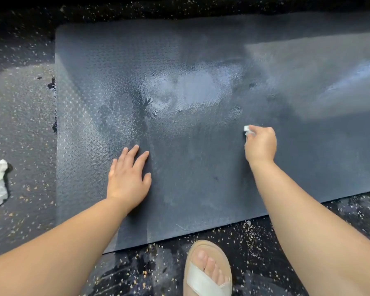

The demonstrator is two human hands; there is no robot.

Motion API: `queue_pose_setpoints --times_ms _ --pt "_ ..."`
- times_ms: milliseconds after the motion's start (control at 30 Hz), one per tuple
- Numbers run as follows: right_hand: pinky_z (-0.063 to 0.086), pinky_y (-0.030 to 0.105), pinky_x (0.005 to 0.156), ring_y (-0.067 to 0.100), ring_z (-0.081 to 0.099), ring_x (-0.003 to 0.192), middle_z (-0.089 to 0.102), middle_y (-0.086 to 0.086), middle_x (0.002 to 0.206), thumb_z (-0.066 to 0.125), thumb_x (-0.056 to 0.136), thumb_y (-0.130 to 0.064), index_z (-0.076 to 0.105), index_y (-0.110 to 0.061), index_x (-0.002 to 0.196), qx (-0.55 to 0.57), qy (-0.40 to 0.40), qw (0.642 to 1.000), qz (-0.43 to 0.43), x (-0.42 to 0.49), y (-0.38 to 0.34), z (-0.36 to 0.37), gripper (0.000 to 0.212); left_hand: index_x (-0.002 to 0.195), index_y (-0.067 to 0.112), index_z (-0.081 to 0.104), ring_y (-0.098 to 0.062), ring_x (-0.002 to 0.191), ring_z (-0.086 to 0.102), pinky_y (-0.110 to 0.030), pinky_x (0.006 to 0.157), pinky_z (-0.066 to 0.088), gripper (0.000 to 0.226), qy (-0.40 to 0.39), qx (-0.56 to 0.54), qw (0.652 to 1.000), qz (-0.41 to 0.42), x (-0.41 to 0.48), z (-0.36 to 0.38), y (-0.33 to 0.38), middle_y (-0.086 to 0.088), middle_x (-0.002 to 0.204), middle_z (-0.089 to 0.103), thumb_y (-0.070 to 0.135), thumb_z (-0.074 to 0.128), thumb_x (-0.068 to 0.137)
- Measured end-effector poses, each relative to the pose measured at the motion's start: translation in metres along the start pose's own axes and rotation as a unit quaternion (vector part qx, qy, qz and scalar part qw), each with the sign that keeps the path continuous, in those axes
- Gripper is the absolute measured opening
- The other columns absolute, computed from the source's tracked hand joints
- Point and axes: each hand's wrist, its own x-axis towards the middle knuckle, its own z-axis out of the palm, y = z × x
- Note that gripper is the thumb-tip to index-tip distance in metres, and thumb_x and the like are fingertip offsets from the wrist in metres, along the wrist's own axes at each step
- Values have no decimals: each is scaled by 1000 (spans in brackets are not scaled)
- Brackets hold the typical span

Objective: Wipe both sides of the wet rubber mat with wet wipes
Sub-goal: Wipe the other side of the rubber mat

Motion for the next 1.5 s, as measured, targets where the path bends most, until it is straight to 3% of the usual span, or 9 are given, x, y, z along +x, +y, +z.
queue_pose_setpoints --times_ms 67,300,533,633,700,933,1133,1300,1500 --pt "31 15 50 24 42 73 54 11 88 50 82 -3 59 2 73 -5 -5 1000 7 -11 -11 14 14 149 27 22 -18 146 -3 -37 117 -2 59 -7 3 1000 -5 -1 0 0 4 159 5 34 46 94" --pt "40 33 73 26 47 86 55 7 90 56 89 -14 61 -26 90 29 -220 906 -360 -151 -42 69 13 144 27 35 -18 145 8 -39 117 6 52 16 -38 999 -27 1 -2 4 5 156 19 33 49 94" --pt "42 29 84 30 54 94 54 11 104 52 93 -10 68 -10 110 36 29 991 -125 17 -28 17 23 142 27 38 -23 144 11 -41 117 8 55 55 -13 998 -28 19 -5 10 1 154 24 40 52 91" --pt "31 12 56 20 50 84 45 -2 98 50 91 -8 63 -1 100 34 37 998 -27 58 -22 15 17 146 29 30 -22 145 3 -39 117 4 58 59 -9 997 -54 40 -6 15 0 156 16 43 47 93" --pt "31 9 49 19 37 77 41 -1 93 49 88 -3 52 -21 74 -14 24 998 -53 50 -40 25 23 147 29 28 -21 145 3 -40 117 5 59 58 -13 995 -76 50 -8 16 0 157 15 45 46 93" --pt "41 33 80 26 47 92 58 10 100 53 91 -11 68 -8 102 19 -191 897 -398 -89 -83 95 19 147 30 28 -17 146 3 -38 116 3 56 50 -4 997 -60 45 -8 8 4 158 13 37 46 94" --pt "29 9 90 14 49 102 52 14 113 62 89 -11 71 -2 98 98 -9 978 -185 41 -83 44 16 138 21 47 -27 138 26 -45 109 20 50 93 18 995 -35 68 -26 6 -4 148 35 32 56 90" --pt "33 17 86 27 56 109 60 15 120 49 91 -6 68 -9 111 -7 15 998 -64 114 -78 40 28 141 23 41 -26 140 19 -41 110 15 51 116 40 991 -55 114 -36 8 -4 152 28 37 50 93" --pt "45 33 74 33 52 83 61 13 89 61 84 -2 72 -7 93 16 -86 932 -351 -31 -122 117 16 139 20 45 -29 140 19 -44 113 10 46 143 17 986 -81 148 -35 -2 -7 150 31 32 48 94"
